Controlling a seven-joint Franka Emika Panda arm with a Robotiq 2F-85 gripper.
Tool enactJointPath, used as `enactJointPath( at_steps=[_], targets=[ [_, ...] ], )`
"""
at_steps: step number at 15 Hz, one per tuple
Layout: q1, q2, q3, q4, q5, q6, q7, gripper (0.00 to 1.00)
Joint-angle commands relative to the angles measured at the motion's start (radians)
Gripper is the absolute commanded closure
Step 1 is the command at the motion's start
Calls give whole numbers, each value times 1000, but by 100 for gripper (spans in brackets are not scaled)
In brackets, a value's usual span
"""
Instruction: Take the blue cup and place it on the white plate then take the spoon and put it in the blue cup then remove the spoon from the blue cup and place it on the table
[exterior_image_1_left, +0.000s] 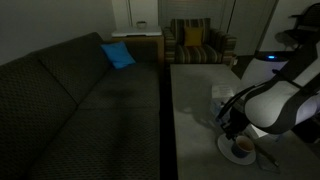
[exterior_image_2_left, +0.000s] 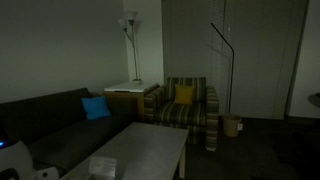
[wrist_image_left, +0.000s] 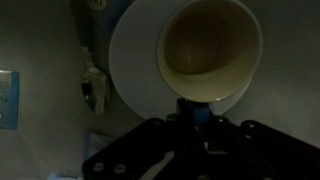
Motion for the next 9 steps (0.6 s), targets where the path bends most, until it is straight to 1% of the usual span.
enactJointPath(
  at_steps=[1,7,8,9],
  targets=[
    [-26,27,2,14,-1,40,9,97],
    [-30,58,3,39,7,86,28,97],
    [-31,61,7,43,6,85,27,93],
    [-33,64,10,47,4,83,25,75]
  ],
)
